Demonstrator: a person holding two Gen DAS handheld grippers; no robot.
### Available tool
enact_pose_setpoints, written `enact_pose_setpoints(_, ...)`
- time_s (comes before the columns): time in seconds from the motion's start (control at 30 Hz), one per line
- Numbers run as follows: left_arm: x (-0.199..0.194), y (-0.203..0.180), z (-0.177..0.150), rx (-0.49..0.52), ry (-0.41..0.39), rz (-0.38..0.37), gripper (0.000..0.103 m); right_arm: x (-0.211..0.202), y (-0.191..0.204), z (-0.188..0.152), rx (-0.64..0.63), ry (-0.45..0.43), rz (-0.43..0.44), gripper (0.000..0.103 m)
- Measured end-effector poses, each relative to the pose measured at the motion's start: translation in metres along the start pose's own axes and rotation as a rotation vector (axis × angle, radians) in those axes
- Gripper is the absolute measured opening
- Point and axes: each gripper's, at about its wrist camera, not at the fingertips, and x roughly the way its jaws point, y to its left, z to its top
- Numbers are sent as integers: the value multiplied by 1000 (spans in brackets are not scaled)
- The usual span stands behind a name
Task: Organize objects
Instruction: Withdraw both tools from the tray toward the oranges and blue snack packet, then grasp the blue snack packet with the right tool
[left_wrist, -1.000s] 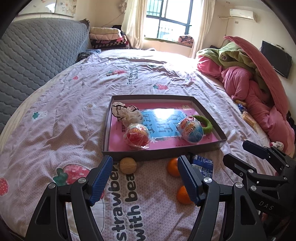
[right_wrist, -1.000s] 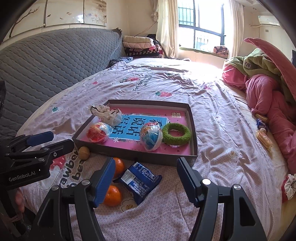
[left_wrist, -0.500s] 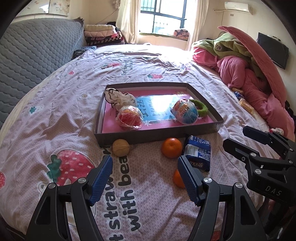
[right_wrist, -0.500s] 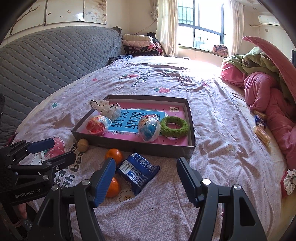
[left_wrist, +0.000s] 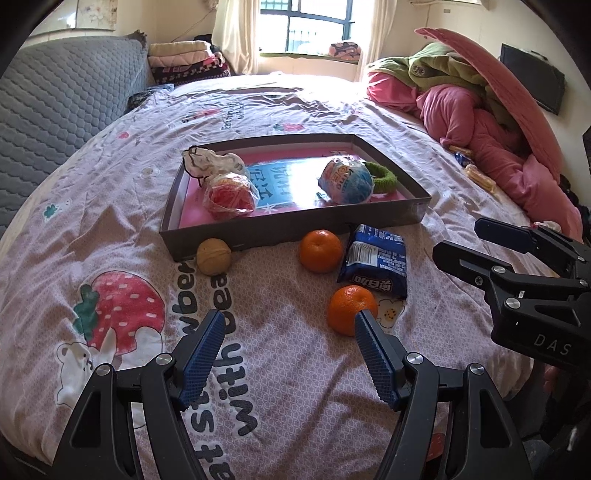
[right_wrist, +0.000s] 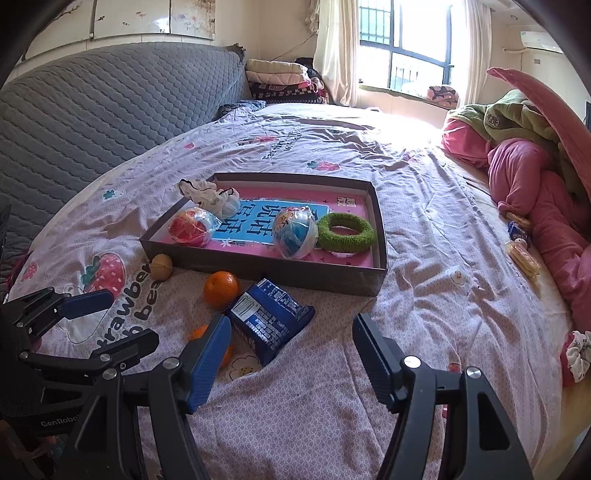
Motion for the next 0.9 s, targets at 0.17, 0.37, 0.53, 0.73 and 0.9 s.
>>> enact_pose_setpoints(0.17, 4, -8, -5, 17, 13, -13, 74, 0, -1, -2, -5, 5, -3, 68)
enact_pose_setpoints(0.37, 9, -21, -8, 47, 19, -30, 74, 2, -4, -5, -4, 10, -2, 68)
enact_pose_setpoints(0.53, 16, -31, -10, 72, 26, -44, 74, 6, -5, -5, -10, 17, -1, 68)
enact_pose_setpoints(0.73, 29, -38, -12, 84, 43, -50, 74, 17, -6, -6, -22, 34, -3, 68)
enact_pose_setpoints(0.9, 36, -40, -12, 95, 48, -51, 74, 29, -8, -6, -26, 52, 3, 68)
